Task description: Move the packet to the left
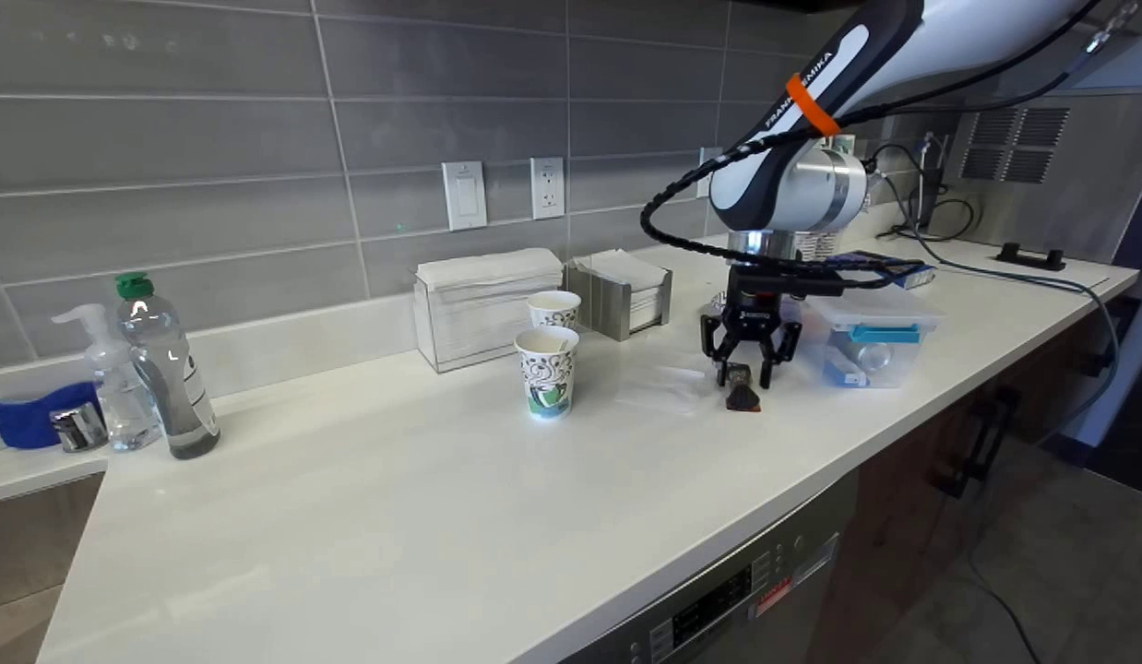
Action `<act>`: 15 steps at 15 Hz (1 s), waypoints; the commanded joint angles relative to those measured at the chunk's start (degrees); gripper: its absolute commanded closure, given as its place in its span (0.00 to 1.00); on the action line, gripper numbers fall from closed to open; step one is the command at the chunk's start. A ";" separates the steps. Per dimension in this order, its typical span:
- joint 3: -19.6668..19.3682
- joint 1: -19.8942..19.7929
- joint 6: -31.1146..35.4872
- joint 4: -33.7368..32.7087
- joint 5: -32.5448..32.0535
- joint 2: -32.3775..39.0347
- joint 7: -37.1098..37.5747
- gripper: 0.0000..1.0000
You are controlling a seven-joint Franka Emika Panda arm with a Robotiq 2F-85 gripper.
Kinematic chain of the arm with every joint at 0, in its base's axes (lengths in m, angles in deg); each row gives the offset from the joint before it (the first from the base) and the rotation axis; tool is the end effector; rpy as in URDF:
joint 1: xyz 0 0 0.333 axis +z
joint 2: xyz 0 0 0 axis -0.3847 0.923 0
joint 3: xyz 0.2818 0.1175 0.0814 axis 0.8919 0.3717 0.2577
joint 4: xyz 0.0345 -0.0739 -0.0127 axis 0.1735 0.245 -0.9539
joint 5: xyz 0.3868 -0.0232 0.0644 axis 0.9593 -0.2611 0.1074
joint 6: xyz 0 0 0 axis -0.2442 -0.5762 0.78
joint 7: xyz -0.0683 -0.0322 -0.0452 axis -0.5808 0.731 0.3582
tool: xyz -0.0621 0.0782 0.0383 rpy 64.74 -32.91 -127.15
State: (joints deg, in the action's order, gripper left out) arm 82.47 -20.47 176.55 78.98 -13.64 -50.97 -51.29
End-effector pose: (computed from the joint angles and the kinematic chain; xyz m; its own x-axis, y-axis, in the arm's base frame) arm 0.5771 0.0413 0.2203 0.9236 -0.3311 -0.1931 -0.3456 -0.9373 -0.0456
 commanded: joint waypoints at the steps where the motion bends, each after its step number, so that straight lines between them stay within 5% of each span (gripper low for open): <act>1: -0.91 0.94 2.20 -0.70 -0.56 1.74 -0.18 0.37; 8: -1.36 1.50 3.25 -0.79 -1.35 2.42 0.16 0.48; 12: -1.66 1.71 3.09 -0.83 -1.76 1.40 0.33 0.69; 13: -1.65 1.72 3.03 -0.91 -1.66 1.15 0.38 0.68; 15: -1.70 1.85 2.85 -1.06 -1.75 0.52 0.43 0.84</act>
State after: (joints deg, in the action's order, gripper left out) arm 81.49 -19.55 178.49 77.93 -14.47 -49.75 -51.29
